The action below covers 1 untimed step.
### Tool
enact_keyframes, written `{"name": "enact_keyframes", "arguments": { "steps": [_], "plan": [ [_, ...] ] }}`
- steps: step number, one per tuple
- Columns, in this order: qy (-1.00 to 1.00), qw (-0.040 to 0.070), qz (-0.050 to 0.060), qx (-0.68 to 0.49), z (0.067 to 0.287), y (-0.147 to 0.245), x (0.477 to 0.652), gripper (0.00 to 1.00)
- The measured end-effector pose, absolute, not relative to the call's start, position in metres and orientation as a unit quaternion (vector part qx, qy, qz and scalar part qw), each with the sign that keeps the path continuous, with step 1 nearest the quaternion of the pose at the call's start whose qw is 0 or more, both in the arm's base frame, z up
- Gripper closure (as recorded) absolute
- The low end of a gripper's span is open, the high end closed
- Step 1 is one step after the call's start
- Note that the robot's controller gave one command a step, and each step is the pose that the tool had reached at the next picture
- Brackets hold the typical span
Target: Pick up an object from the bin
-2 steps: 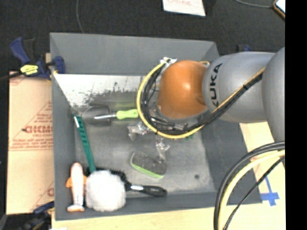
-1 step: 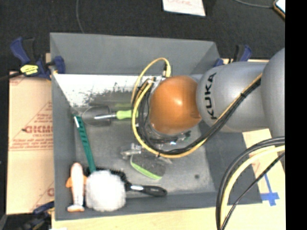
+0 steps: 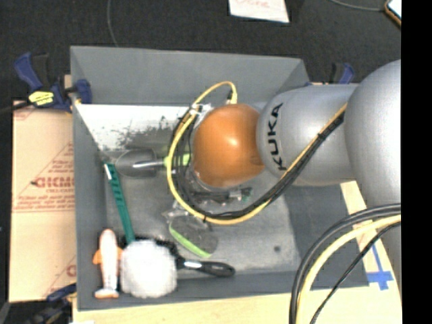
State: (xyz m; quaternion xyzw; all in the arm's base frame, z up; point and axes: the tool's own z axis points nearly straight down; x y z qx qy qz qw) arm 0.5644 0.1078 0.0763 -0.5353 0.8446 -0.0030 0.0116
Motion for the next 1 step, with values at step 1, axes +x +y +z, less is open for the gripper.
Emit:
{"name": "enact_keyframes", "arguments": {
  "steps": [1],
  "plan": [
    [0.845,0.012,-0.003,-0.535,0.0763,0.1078,0.5644,1.0]
  ]
}}
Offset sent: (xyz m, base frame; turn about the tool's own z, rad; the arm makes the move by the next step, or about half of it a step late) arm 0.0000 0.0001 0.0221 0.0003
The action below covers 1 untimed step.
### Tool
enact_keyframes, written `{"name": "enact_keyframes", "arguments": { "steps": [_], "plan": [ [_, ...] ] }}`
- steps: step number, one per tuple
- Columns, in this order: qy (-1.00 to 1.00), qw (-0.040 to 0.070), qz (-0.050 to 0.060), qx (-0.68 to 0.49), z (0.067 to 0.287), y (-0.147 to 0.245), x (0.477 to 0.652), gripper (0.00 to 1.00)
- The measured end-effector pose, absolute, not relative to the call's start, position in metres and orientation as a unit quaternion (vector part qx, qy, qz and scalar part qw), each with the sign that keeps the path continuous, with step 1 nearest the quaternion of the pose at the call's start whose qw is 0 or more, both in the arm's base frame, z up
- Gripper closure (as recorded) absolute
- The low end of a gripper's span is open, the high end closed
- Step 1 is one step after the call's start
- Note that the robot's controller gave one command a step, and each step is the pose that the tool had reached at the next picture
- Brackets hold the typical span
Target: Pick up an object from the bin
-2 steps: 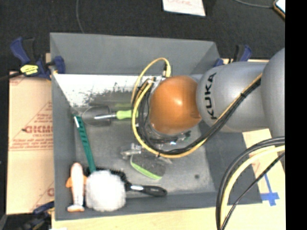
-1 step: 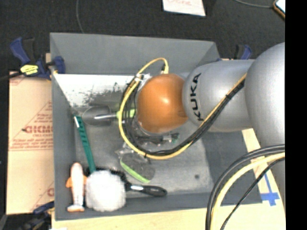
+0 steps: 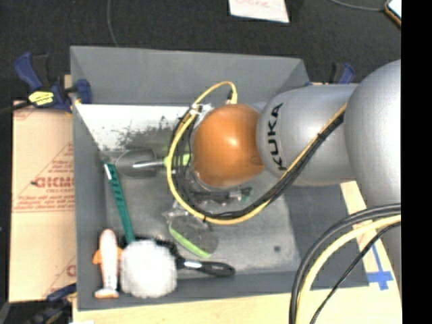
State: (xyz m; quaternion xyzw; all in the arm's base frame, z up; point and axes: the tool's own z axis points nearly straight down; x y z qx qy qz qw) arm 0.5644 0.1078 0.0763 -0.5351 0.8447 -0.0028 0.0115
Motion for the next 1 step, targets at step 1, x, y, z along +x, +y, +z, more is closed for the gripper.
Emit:
{"name": "enact_keyframes", "arguments": {
  "steps": [1],
  "plan": [
    [0.845,0.013,-0.003,-0.534,0.09,0.1077,0.5647,1.0]
  ]
}}
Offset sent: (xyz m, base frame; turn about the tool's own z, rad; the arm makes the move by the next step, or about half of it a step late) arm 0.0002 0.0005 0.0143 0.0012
